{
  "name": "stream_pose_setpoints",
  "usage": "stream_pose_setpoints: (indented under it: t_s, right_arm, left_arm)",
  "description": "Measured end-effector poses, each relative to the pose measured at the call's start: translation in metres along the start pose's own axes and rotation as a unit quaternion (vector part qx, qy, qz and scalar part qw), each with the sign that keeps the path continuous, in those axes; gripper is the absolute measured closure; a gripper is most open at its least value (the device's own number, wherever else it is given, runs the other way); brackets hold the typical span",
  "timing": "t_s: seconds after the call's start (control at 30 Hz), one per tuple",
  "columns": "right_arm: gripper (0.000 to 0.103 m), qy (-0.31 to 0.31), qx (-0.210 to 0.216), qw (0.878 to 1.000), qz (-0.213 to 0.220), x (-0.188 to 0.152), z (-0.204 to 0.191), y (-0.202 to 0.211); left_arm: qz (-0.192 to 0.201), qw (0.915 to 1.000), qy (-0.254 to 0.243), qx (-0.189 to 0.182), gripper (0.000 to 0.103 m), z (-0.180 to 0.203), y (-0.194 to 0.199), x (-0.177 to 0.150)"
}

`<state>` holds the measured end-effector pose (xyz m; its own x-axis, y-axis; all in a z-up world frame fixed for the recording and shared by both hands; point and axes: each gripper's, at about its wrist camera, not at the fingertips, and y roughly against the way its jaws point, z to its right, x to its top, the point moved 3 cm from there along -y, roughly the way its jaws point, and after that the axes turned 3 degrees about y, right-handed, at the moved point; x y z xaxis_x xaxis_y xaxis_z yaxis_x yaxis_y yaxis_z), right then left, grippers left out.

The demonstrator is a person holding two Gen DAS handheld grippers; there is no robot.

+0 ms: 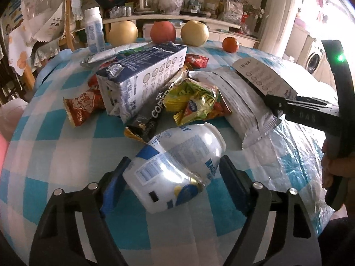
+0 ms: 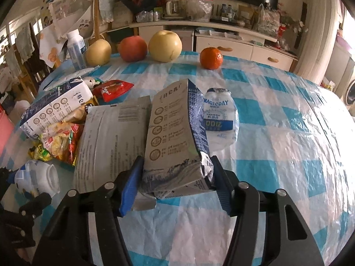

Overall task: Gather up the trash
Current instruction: 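Grasp the white yogurt bottle with left tool while right tool grasps the milk carton, then lift the yogurt bottle with left tool while right tool lifts the carton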

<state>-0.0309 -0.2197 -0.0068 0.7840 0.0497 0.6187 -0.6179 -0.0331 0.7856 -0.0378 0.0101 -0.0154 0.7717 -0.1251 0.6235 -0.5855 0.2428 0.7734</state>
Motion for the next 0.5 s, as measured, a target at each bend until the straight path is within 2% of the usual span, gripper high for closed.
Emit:
stream_pose_setpoints:
  t_s: [0.17, 0.27, 0.37, 0.5]
  right_arm:
    - [0.042, -0.025, 0.017, 1.000, -0.006, -0.009, 0.003, 0.008]
    - [0.042, -0.055, 0.048, 0.997, -0.014, -0.017, 0.005, 0.014]
    - [0.042, -0.069, 0.074, 0.994, -0.030, -0.027, 0.003, 0.019]
    - [0.042, -0.060, 0.092, 0.993, -0.045, -0.037, -0.003, 0.028]
  left_arm:
    - [0.003, 0.9997, 0.012, -0.020, 0.032, -0.008, 0.005, 0.000]
    - [0.005, 0.9993, 0.022, -0.030, 0.044, -0.014, 0.008, 0.000]
    - [0.000, 0.9985, 0.029, -0.046, 0.047, -0.018, 0.010, 0.000]
    - [-0.022, 0.9953, -0.004, -0.095, 0.048, -0.010, 0.015, -0.006]
